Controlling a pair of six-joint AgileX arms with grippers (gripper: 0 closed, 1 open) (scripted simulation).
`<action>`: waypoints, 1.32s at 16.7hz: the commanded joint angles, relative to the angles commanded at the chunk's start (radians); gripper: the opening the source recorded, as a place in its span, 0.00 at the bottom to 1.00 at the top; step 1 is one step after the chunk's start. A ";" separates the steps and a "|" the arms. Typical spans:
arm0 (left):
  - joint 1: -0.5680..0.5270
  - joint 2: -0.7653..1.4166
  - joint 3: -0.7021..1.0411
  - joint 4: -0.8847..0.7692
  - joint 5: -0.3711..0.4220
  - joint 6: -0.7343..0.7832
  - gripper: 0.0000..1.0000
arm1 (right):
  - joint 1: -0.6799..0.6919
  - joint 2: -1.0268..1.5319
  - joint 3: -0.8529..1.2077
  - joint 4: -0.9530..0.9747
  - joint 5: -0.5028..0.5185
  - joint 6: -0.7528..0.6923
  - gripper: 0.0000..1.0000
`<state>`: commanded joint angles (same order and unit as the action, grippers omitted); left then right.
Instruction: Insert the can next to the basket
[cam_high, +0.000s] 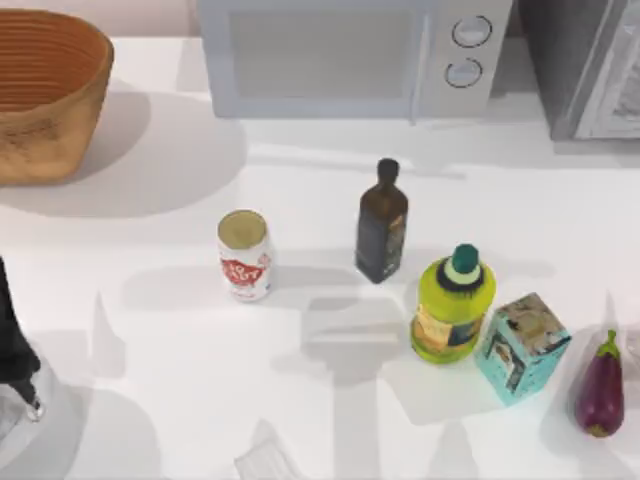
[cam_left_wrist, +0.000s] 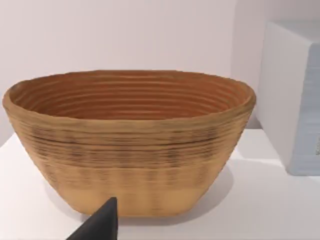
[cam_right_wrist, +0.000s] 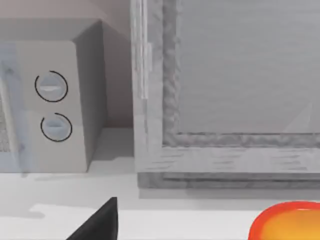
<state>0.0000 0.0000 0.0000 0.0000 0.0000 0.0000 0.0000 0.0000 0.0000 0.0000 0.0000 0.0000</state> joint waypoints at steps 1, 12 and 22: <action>0.000 0.000 0.000 0.000 0.000 0.000 1.00 | 0.000 0.000 0.000 0.000 0.000 0.000 1.00; 0.056 0.564 0.495 -0.394 -0.002 0.314 1.00 | 0.000 0.000 0.000 0.000 0.000 0.000 1.00; 0.138 1.596 1.313 -0.992 -0.001 0.794 1.00 | 0.000 0.000 0.000 0.000 0.000 0.000 1.00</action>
<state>0.1385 1.5959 1.3125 -0.9918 -0.0007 0.7944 0.0000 0.0000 0.0000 0.0000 0.0000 0.0000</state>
